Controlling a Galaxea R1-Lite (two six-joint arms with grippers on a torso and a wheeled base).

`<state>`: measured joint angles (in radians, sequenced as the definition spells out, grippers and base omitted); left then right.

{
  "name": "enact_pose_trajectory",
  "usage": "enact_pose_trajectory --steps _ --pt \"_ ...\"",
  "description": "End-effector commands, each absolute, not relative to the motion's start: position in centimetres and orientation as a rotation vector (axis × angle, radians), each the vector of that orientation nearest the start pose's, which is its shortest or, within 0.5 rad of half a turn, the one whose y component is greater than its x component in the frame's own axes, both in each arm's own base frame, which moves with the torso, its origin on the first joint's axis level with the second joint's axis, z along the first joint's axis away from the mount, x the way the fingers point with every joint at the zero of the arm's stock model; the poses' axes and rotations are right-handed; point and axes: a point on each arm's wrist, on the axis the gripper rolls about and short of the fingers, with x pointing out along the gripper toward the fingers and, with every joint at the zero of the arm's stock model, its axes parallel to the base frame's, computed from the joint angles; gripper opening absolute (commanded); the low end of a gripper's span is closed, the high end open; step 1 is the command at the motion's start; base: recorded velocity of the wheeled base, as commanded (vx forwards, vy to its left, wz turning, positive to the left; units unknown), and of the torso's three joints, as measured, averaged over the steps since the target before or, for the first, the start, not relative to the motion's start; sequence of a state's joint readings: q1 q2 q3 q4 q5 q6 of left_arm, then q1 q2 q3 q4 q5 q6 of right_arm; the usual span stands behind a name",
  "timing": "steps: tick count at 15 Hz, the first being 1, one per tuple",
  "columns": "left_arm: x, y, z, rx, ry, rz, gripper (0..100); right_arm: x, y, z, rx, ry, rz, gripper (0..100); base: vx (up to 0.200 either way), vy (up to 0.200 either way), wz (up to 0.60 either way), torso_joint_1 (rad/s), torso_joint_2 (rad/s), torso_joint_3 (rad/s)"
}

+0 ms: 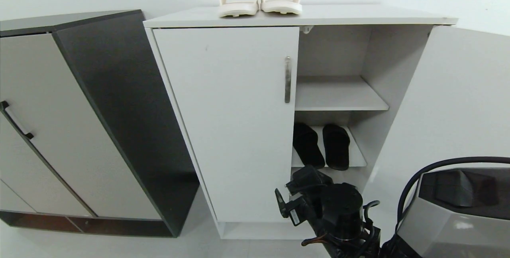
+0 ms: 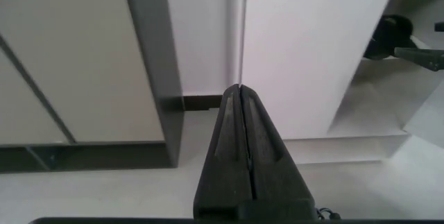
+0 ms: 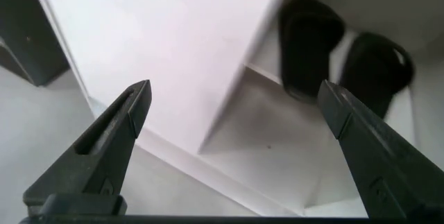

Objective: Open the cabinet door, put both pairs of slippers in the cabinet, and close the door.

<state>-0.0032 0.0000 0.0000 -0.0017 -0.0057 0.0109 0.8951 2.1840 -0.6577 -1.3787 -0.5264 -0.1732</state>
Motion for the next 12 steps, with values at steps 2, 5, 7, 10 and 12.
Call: enact_pose_trajectory --steps 2,5,7,10,12 --pt "-2.27 -0.01 7.57 0.011 0.0 -0.009 0 23.01 26.94 5.87 -0.27 0.082 0.377 100 0.0 0.2 0.0 0.002 0.0 0.002" --pt "-2.27 0.0 7.57 0.006 0.0 -0.008 0 23.02 26.94 5.81 -0.271 0.084 0.377 100 0.0 0.133 0.0 0.002 0.0 -0.003" --pt "-2.27 0.0 7.57 0.006 0.0 -0.008 0 23.02 26.94 5.81 -0.271 0.084 0.377 100 0.0 0.0 0.0 0.0 0.0 0.0" --pt "-2.27 0.0 7.57 0.003 0.0 -0.008 0 23.17 27.13 6.01 -0.26 0.073 0.375 100 0.0 0.0 0.0 0.0 0.0 0.0" --pt "-2.27 0.0 7.57 -0.002 0.0 -0.008 0 23.82 27.73 6.74 -0.196 0.001 0.356 100 0.0 0.0 0.0 0.0 0.0 0.0"
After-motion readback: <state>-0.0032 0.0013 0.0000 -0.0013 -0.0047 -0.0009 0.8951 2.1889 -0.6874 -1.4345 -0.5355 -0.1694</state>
